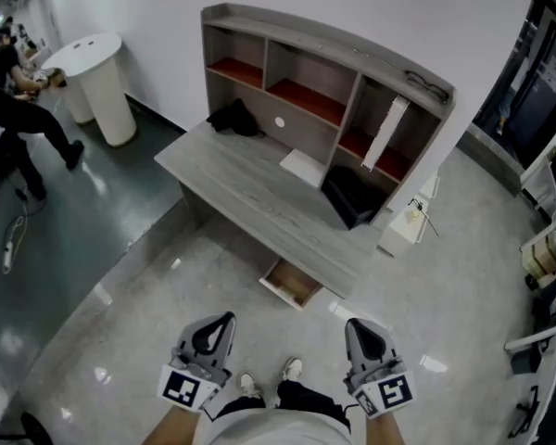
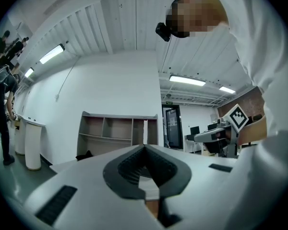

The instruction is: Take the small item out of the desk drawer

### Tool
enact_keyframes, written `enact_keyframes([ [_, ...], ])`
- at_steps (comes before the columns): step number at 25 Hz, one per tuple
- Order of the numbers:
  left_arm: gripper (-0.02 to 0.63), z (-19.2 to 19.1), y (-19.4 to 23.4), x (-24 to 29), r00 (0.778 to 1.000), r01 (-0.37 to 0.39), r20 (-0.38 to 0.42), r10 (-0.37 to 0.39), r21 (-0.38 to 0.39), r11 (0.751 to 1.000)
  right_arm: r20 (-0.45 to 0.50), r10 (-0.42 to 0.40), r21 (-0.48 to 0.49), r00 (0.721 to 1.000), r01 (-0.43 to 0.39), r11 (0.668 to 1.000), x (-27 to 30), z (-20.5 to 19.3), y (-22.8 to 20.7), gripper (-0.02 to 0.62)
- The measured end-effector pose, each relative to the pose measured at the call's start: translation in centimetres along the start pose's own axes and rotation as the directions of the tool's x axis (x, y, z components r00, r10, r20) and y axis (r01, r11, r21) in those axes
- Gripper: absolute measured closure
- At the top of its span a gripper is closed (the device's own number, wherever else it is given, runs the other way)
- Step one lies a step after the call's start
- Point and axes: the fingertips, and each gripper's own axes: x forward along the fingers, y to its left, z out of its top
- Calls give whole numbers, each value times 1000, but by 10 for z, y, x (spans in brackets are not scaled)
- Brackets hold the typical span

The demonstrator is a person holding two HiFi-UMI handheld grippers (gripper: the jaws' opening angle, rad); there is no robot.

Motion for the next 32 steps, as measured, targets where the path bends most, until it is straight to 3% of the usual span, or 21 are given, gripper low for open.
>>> enact_keyframes([
  [10, 591, 2, 3, 47, 992, -121, -15, 122, 51, 991, -51, 118, -34, 992, -120, 992, 55, -22, -59, 574],
  [20, 591, -40, 12, 31, 968, -235, -85, 234, -1, 972, -190, 203, -35, 961, -213, 976, 109, -90, -61, 572],
  [27, 591, -53, 13, 27, 959, -264, -107, 261, -10, 964, -288, 250, -29, 924, -270, 962, 146, -142, -51, 553],
  [29, 591, -57, 14, 24, 954, -276, -121, 273, -13, 961, -330, 263, -40, 907, -292, 956, 155, -162, -45, 506],
  [32, 591, -65, 14, 15, 945, -299, -148, 292, -20, 954, -398, 279, -58, 874, -328, 943, 168, -197, -36, 501],
])
